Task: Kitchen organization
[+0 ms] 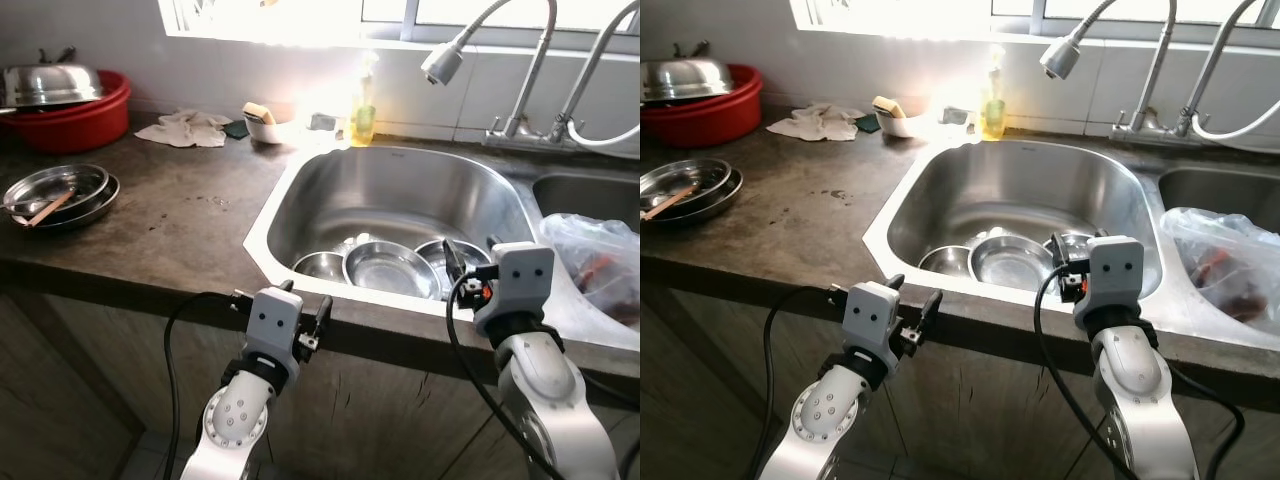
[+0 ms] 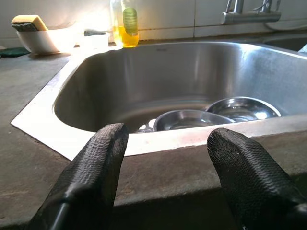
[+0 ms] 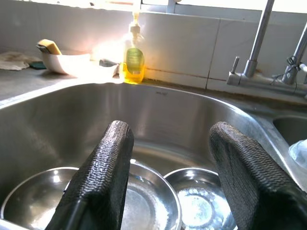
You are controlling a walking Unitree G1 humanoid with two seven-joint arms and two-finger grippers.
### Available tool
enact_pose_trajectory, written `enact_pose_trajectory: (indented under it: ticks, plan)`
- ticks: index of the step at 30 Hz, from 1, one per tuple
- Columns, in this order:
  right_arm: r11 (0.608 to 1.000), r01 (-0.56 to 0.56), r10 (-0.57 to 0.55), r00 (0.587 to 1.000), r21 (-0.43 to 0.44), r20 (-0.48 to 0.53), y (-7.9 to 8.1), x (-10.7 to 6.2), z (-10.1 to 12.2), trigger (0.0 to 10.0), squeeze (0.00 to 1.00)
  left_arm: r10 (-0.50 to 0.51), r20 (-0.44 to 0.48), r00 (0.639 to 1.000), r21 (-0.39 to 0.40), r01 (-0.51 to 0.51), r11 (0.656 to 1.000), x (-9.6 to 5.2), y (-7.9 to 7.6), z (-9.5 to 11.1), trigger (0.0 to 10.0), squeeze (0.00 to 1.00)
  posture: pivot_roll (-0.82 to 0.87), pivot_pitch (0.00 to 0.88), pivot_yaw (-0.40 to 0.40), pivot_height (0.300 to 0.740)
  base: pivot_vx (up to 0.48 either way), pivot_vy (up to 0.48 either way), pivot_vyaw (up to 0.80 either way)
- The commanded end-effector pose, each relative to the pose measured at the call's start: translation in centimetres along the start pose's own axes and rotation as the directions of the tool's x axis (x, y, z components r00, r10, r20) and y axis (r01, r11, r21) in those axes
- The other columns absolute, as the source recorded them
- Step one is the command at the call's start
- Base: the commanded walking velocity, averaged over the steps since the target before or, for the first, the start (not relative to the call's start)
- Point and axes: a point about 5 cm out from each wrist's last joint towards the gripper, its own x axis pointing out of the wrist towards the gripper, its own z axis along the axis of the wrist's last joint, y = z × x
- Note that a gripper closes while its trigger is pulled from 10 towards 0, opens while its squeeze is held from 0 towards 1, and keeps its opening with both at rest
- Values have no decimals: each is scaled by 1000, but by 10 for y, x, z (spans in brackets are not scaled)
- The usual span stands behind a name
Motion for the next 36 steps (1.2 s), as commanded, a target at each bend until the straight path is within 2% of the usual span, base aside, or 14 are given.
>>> enact_pose_trajectory:
  ticks: [1, 8, 11, 19, 27, 36]
  plan:
    - [1000, -1, 1, 1000, -2, 14, 1, -3, 4, 10000, 0, 4, -6, 1000, -13, -4, 1000, 0, 1, -2, 10000, 0, 168, 0, -40, 740, 0, 0, 0]
    - [1000, 12, -11, 1000, -12, 28, 8, -4, 5, 10000, 0, 4, -2, 1000, -18, -4, 1000, 2, -1, -2, 10000, 0, 171, 0, -36, 740, 0, 0, 171]
    - [1000, 11, -11, 999, -6, 31, 10, 0, 6, 10000, 0, 2, -3, 1000, -21, -2, 1000, 2, -2, -2, 10000, 0, 175, 0, -42, 740, 0, 100, 773]
    - [1000, 3, -3, 999, 3, 33, 15, 7, 6, 10000, 0, 10, -11, 1000, -18, -10, 1000, 0, 1, -4, 10000, 0, 183, 0, -42, 740, 0, 419, 800]
    - [1000, -4, 4, 999, 13, 38, 17, 10, 8, 10000, 0, 10, -16, 1000, -22, -10, 1000, 1, 0, -5, 10000, 0, 183, 0, -40, 740, 0, 0, 800]
    - [1000, -18, 17, 999, 25, 46, 20, 14, 9, 10000, 0, 6, -16, 1000, -17, -6, 1000, 0, 0, -5, 10000, 0, 188, 0, -38, 740, 0, 349, 800]
